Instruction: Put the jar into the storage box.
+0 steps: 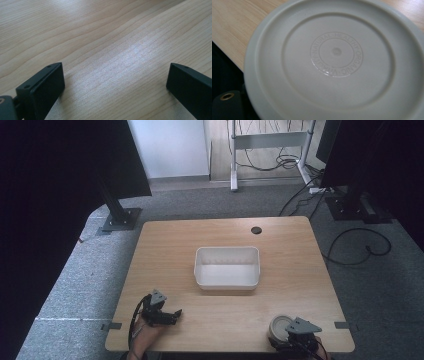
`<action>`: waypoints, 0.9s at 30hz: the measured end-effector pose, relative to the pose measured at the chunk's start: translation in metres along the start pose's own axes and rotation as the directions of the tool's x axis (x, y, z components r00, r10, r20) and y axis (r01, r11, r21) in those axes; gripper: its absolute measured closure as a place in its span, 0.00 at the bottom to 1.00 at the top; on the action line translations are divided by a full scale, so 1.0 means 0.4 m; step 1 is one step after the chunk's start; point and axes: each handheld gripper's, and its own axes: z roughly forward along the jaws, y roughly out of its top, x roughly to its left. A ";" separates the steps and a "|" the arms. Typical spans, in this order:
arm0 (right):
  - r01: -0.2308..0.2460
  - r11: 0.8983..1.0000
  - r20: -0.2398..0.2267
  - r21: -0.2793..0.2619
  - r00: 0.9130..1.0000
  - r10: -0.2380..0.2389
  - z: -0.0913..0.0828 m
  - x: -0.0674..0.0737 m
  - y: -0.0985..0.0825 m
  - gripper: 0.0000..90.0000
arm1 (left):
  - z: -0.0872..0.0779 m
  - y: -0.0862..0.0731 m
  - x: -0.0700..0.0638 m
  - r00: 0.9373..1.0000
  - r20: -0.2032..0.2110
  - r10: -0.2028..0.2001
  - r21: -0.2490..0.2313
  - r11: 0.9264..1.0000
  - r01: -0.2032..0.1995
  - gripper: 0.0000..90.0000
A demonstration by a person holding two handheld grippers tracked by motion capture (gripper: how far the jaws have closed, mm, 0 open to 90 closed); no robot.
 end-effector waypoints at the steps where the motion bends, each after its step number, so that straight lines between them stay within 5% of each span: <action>1: -0.002 1.000 0.000 -0.003 1.000 0.002 -0.001 -0.001 0.001 0.10 | 0.000 0.000 0.000 1.000 0.000 0.000 0.000 1.000 0.000 0.02; 27: 0.026 1.000 -0.009 -0.001 1.000 -0.026 0.026 -0.007 0.072 0.10 | 0.000 0.000 0.000 1.000 0.000 0.000 0.000 1.000 0.000 0.02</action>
